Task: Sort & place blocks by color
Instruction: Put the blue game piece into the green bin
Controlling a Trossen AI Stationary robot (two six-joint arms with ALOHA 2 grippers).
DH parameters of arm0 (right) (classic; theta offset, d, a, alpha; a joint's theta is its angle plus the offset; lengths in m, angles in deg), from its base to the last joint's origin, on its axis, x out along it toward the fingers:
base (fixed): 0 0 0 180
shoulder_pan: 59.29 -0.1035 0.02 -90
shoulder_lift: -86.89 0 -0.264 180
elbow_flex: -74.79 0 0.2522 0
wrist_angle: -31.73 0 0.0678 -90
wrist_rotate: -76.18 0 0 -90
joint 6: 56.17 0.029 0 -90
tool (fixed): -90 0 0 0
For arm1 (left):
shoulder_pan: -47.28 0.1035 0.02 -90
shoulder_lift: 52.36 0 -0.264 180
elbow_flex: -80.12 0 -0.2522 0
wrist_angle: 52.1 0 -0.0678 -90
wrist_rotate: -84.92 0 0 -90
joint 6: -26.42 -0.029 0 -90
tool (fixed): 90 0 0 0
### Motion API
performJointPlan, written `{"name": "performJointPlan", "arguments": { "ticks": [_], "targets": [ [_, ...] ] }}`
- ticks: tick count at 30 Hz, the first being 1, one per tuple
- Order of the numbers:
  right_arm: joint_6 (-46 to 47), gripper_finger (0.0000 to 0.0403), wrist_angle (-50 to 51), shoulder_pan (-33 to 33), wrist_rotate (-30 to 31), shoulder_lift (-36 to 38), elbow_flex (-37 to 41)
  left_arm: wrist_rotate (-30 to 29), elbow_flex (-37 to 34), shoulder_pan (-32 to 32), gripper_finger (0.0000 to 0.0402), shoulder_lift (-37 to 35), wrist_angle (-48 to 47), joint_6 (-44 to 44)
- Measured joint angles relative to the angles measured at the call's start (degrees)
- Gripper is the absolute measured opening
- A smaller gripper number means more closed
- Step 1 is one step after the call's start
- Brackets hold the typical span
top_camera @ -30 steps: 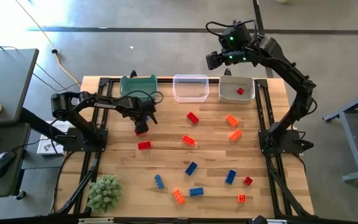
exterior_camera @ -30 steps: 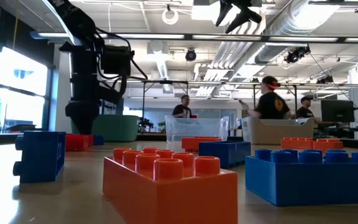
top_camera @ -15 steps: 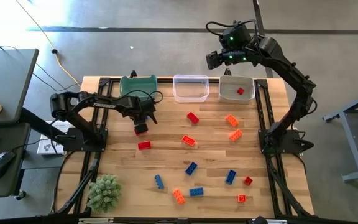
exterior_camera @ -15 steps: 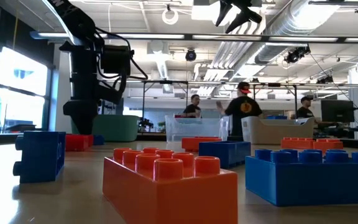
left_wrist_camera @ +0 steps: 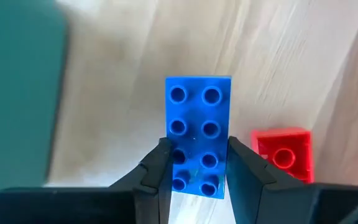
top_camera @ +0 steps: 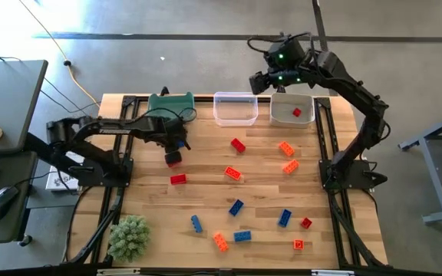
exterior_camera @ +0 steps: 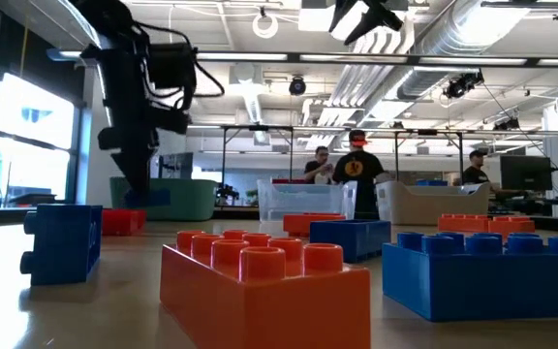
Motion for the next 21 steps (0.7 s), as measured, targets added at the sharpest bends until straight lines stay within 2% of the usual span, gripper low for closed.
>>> {"name": "performJointPlan", "arguments": {
  "ticks": [5, 12, 17, 21],
  "targets": [
    [3.85, 0.0203, 0.08, -4.73, -0.04, 0.00, 0.00, -0.81, 0.04, 0.73, 0.0090, -6.35, 2.36, 0.08],
    [5.36, 0.0203, 0.30, -11.60, 0.00, -0.84, 0.07, -5.02, 0.74, 3.74, 0.0090, -13.92, 7.02, 1.02],
    [7.12, 0.0203, 0.30, -15.72, -0.04, -3.47, 0.07, -6.89, 5.12, 8.36, 0.0090, -14.98, 7.91, -1.15],
    [7.43, 0.0203, 0.07, -18.55, -0.32, -6.68, 0.07, -6.98, 8.58, 12.84, 0.0090, -13.26, 8.43, -2.50]
  ]
}}
